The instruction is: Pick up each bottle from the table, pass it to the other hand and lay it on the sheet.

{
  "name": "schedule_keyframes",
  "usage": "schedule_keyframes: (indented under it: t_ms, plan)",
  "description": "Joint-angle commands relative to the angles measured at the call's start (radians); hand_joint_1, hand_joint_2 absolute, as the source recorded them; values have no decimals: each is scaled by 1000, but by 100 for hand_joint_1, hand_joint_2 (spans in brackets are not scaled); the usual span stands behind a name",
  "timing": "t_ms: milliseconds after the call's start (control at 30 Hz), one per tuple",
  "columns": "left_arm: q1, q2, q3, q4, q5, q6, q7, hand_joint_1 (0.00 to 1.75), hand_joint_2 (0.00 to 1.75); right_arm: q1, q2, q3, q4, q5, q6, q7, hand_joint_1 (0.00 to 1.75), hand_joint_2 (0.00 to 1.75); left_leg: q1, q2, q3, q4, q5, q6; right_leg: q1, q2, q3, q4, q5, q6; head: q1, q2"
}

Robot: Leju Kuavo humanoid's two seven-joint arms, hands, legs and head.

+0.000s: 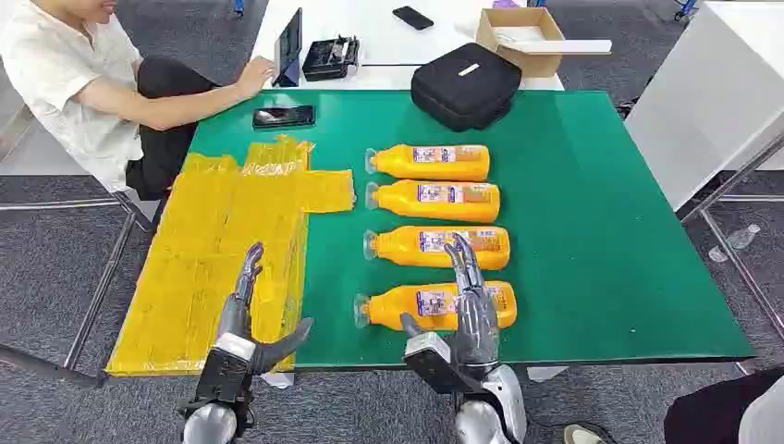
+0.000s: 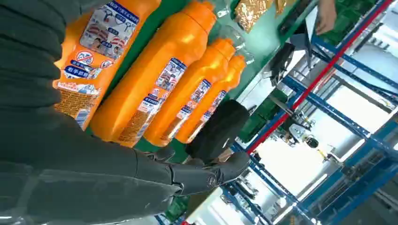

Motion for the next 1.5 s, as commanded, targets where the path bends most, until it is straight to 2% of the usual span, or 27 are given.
schedule_keyframes:
  t_ms: [33,133,233,367,467,633,733,900,933,1000,1133,1300,1500]
  plan:
    - [10,2,3,1,-36,8,-22,0,175,2,-36,6,-28,54,-28,14,0,175,1,4,8,-1,-3,0,2,1,8,-1,-3,-5,0,0]
    - [21,-1,-11,-11,-61,22,-18,0,175,1,-36,-47,-71,37,-52,28,0,175,0,1,4,-1,-2,0,1,0,4,-1,-1,-3,0,0]
    - [22,-3,-21,-44,-61,16,3,0,175,-13,-41,-69,-116,94,-31,67,0,175,0,1,2,0,-1,1,0,0,2,0,-1,-3,0,0]
    - [20,-2,-18,-32,-74,30,7,0,175,15,-36,-71,-115,51,9,56,0,175,0,1,4,0,-2,0,1,-1,4,-1,-2,-4,0,0]
    - [19,-2,-31,-29,-151,119,-24,0,175,23,-17,-80,-106,-30,24,18,0,175,0,0,2,-1,0,0,1,-1,2,-1,-1,-2,0,0]
    - [24,-8,-35,-40,-118,99,-27,0,175,27,-21,-45,-125,-25,37,22,0,175,0,2,5,-1,-2,0,1,0,5,-1,-1,-4,0,0]
    - [21,-17,-19,-47,-61,70,-33,0,175,14,-67,-19,-113,94,83,120,0,175,0,1,4,0,-2,0,1,0,4,-1,-2,-4,0,0]
    - [-15,-22,-22,-10,-48,57,-31,0,175,-37,-104,-21,-67,139,74,139,0,175,0,1,2,-1,0,0,1,0,2,-1,0,-2,0,0]
    - [-26,-22,-27,3,-34,45,-38,0,175,-54,-145,8,-55,202,71,163,0,175,0,1,4,-1,-1,1,1,0,5,-2,0,-3,0,0]
    - [-29,-25,-29,3,-35,46,-38,0,175,-59,-152,4,-56,201,71,162,0,175,0,1,2,-1,0,0,1,0,2,-1,0,-2,0,0]
    - [-29,-25,-29,3,-35,46,-38,0,175,-59,-152,4,-56,201,71,162,0,175,0,2,7,-1,-2,1,2,-1,8,-2,-1,-5,0,0]
    - [-29,-25,-29,3,-35,46,-38,0,175,-59,-152,4,-56,201,71,162,0,175,0,1,3,0,-1,0,1,-1,3,-1,0,-2,0,0]
    - [-59,-33,-73,69,-10,45,-31,0,175,-81,-303,73,25,290,137,265,0,175,0,0,6,-1,-2,1,2,-2,7,-3,-1,-4,0,0]
